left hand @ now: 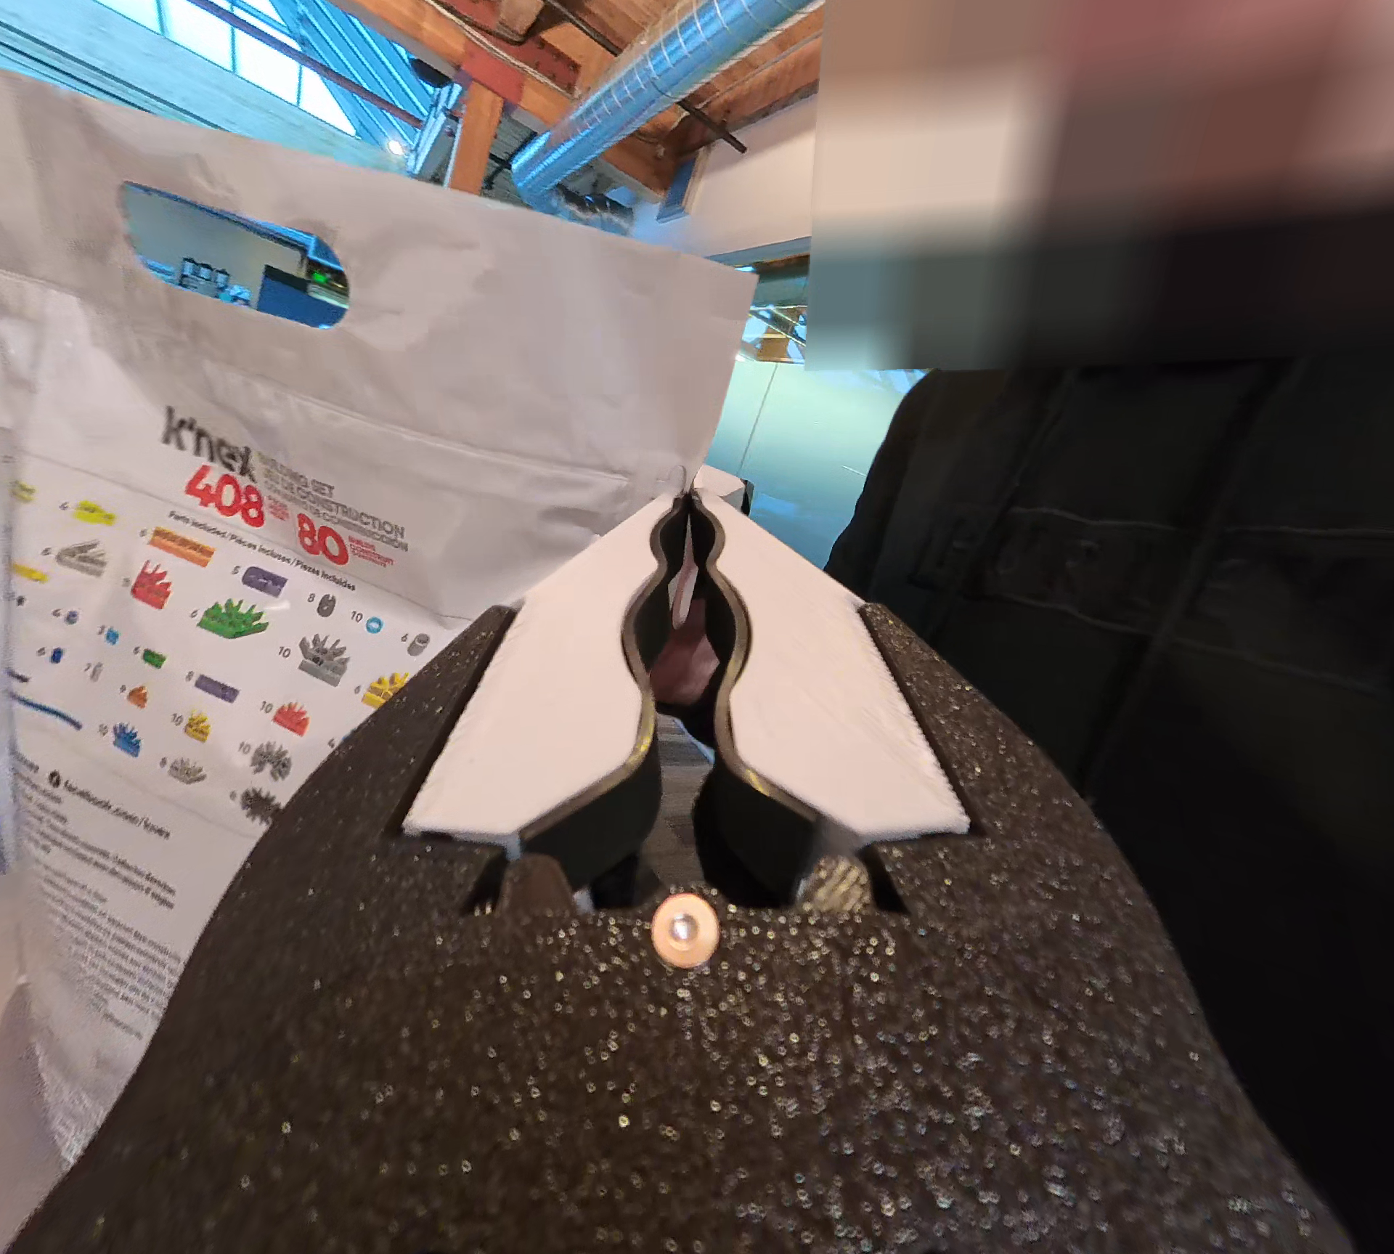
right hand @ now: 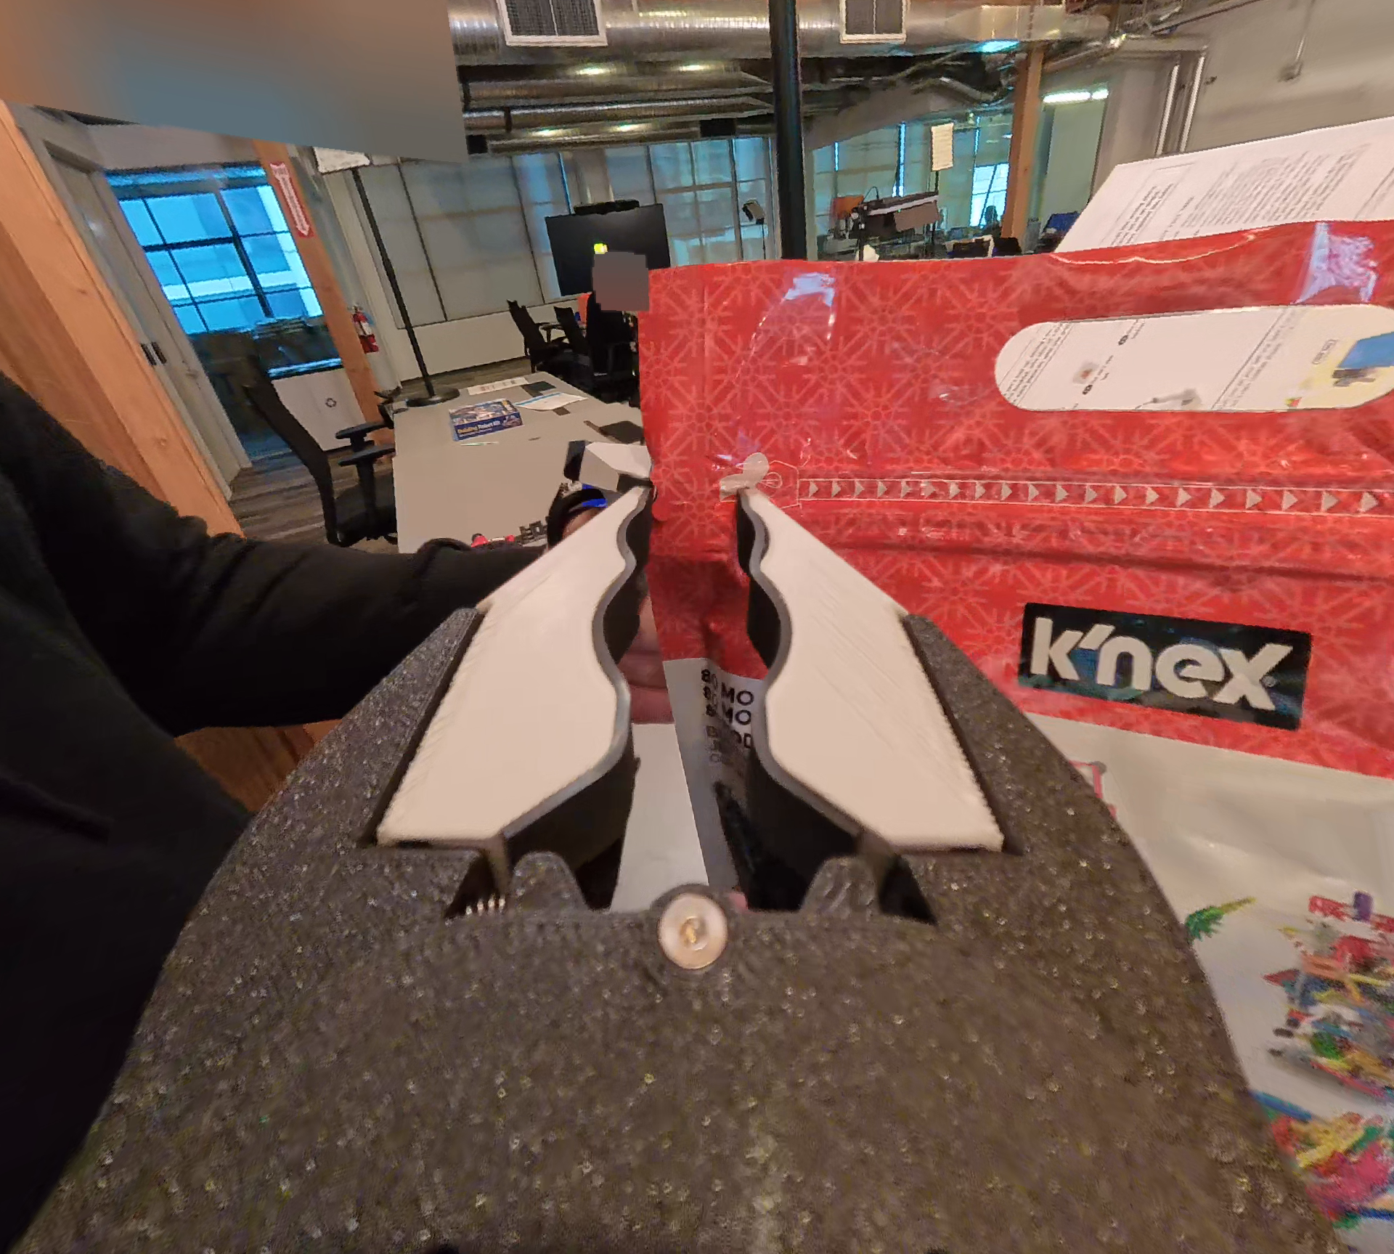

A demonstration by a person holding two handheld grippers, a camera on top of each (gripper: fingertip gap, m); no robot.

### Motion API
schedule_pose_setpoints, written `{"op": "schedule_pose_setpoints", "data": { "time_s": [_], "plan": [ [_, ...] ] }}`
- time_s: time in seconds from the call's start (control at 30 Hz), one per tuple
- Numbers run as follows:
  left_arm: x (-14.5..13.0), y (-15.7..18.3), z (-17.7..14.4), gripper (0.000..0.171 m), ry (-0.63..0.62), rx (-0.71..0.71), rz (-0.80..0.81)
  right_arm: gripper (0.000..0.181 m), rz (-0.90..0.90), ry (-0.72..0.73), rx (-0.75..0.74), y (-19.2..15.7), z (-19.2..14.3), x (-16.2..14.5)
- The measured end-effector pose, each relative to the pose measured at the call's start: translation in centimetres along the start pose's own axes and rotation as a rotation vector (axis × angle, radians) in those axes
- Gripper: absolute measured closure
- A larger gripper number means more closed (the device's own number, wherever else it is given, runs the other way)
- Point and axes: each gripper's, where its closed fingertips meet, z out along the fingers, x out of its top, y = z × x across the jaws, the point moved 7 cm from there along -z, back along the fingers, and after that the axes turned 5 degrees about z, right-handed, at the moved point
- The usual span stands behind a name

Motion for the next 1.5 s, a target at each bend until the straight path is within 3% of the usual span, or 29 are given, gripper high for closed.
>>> {"op": "schedule_pose_setpoints", "data": {
  "time_s": [0.43, 0.7, 1.03, 1.13, 1.23, 1.43, 1.5],
  "plan": [
    [-1.1, -2.3, 3.1, 0.171, -0.043, -0.157, -0.046, 0.179, -0.016, -0.012, -0.002, 0.3, -3.3, 0.4],
    [-1.4, -2.7, 4.1, 0.171, -0.057, -0.202, -0.050, 0.181, 0.087, 0.067, 0.067, 0.9, -4.6, 0.1],
    [-0.9, -2.3, 3.7, 0.171, -0.084, -0.077, 0.026, 0.181, 0.034, 0.064, -0.066, 1.3, -4.5, 0.5],
    [-0.7, -2.0, 3.5, 0.171, -0.092, 0.020, 0.066, 0.181, 0.029, 0.062, -0.082, 1.5, -4.4, 0.5],
    [-0.6, -1.3, 3.6, 0.160, -0.108, 0.107, 0.117, 0.181, 0.016, 0.054, -0.101, 1.5, -4.1, 0.6],
    [-0.5, -0.7, 4.0, 0.161, -0.133, 0.305, 0.199, 0.181, -0.010, 0.043, -0.114, 1.5, -3.8, 0.6],
    [-0.5, -0.7, 4.1, 0.169, -0.144, 0.355, 0.234, 0.181, -0.013, 0.041, -0.117, 1.5, -3.7, 0.6]
  ]
}}
